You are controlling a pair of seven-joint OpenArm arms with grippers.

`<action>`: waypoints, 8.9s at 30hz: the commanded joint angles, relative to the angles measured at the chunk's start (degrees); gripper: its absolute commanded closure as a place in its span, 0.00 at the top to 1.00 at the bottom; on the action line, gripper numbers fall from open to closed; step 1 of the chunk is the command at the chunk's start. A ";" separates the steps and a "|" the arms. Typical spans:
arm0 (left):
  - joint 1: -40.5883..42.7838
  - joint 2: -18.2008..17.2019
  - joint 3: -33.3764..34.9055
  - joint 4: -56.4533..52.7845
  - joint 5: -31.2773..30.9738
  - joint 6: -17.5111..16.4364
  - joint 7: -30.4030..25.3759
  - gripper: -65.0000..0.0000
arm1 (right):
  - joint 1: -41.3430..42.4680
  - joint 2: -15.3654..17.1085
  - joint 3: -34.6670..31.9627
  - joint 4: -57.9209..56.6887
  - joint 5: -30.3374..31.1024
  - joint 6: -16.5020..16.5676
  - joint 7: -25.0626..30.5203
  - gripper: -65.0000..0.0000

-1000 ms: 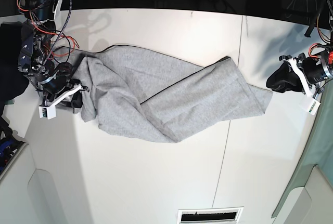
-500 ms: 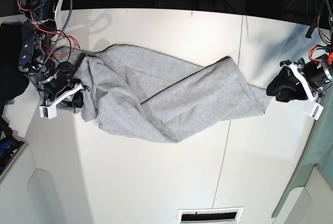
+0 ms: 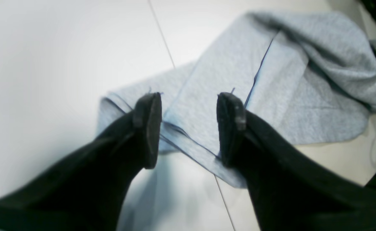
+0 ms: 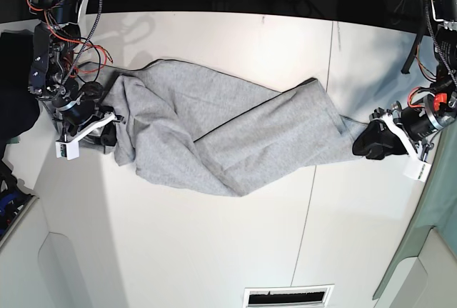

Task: Layout the t-shirt on the table in an organized manner, then fold the t-shirt properly
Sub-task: 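Grasp the t-shirt's twisted end with the left gripper, then lift the t-shirt with both grippers, stretch it, and lay it flat, then grasp the t-shirt's hem corners with both grippers, then pull the hem corners apart to spread the t-shirt body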

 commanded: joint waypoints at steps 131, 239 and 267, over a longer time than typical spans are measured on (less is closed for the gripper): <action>-1.81 -5.44 -10.99 20.11 6.91 -0.52 -7.28 0.00 | 1.64 0.17 3.39 37.09 3.08 3.04 -7.76 0.00; -39.21 0.39 30.38 -28.04 34.47 24.94 -26.49 0.00 | -18.86 -7.30 -32.15 26.88 1.38 3.50 -17.51 0.00; -26.10 -7.30 32.09 -19.15 21.84 17.14 -10.82 0.40 | -10.16 -7.30 -20.41 33.92 1.14 -1.20 -10.60 0.41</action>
